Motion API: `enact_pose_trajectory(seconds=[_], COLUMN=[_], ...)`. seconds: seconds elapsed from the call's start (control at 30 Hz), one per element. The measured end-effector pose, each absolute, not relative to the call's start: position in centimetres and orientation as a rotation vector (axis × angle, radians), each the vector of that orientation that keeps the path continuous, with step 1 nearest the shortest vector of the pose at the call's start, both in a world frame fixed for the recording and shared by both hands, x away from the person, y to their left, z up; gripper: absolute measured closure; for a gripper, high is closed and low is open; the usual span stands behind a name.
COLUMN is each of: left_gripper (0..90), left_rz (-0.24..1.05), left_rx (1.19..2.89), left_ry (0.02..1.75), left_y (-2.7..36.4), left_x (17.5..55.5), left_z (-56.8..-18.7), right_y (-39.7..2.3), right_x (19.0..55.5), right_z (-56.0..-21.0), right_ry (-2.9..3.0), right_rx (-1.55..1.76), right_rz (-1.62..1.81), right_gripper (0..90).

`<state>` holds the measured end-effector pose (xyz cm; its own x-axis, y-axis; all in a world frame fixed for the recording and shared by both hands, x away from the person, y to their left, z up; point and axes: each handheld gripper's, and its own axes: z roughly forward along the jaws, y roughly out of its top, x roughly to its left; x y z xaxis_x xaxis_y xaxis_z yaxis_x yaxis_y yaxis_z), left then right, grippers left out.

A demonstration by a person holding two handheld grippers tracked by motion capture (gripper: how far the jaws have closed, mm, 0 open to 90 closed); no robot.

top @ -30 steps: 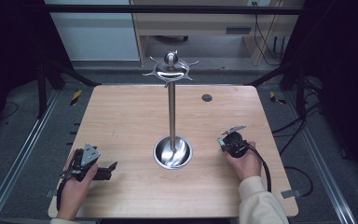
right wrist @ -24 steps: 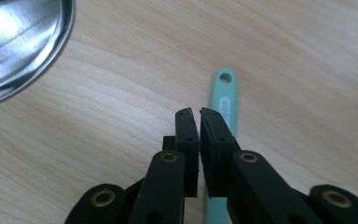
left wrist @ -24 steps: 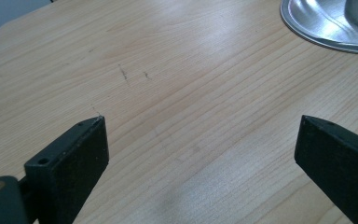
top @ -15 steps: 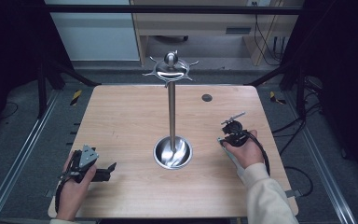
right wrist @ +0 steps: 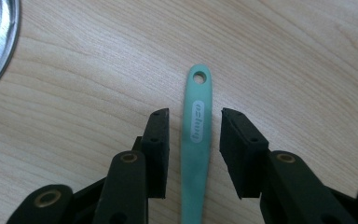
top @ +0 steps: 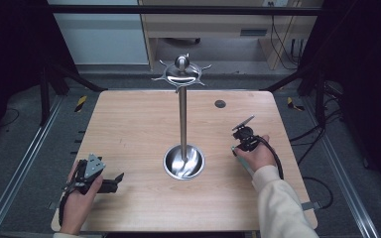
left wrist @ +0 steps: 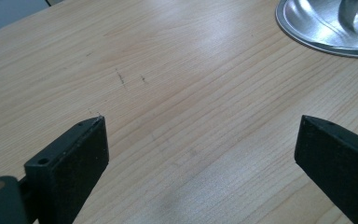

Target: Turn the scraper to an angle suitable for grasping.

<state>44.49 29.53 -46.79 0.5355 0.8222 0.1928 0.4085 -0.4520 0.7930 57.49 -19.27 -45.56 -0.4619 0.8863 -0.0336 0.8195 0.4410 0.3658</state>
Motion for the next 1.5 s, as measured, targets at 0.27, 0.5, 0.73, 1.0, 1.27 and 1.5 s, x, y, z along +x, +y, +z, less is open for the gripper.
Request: enact_pose_trajectory(seconds=[0.27, 0.5, 0.73, 1.0, 1.27, 1.5], left_gripper=[2.7, 2.7, 2.7, 2.7, 2.7, 2.7], left_rz=[0.752, 0.752, 0.751, 0.752, 0.752, 0.751], left_rx=[2.07, 2.069, 2.071, 2.071, 2.073, 2.076], left_ry=[0.992, 0.993, 0.991, 0.992, 0.993, 0.992], left_y=[29.5, 29.5, 29.5, 29.5, 29.5, 29.5], left_x=[44.5, 44.5, 44.5, 44.5, 44.6, 44.6], left_z=[-46.8, -46.8, -46.8, -46.8, -46.8, -46.8], right_y=[-19.3, -19.3, -19.3, -19.3, -19.4, -19.4], right_x=[57.8, 58.3, 58.5, 58.5, 57.9, 57.1], right_z=[-46.1, -46.5, -46.8, -46.8, -45.2, -41.8], right_ry=[2.478, 2.489, 2.5, 2.491, 2.476, 2.448], right_rx=[1.52, 1.55, 1.557, 1.565, 1.514, 1.437], right_rz=[0.427, 0.418, 0.394, 0.39, 0.433, 0.481], right_gripper=[65.2, 68.7, 71.8, 73.8, 74.2, 74.2])
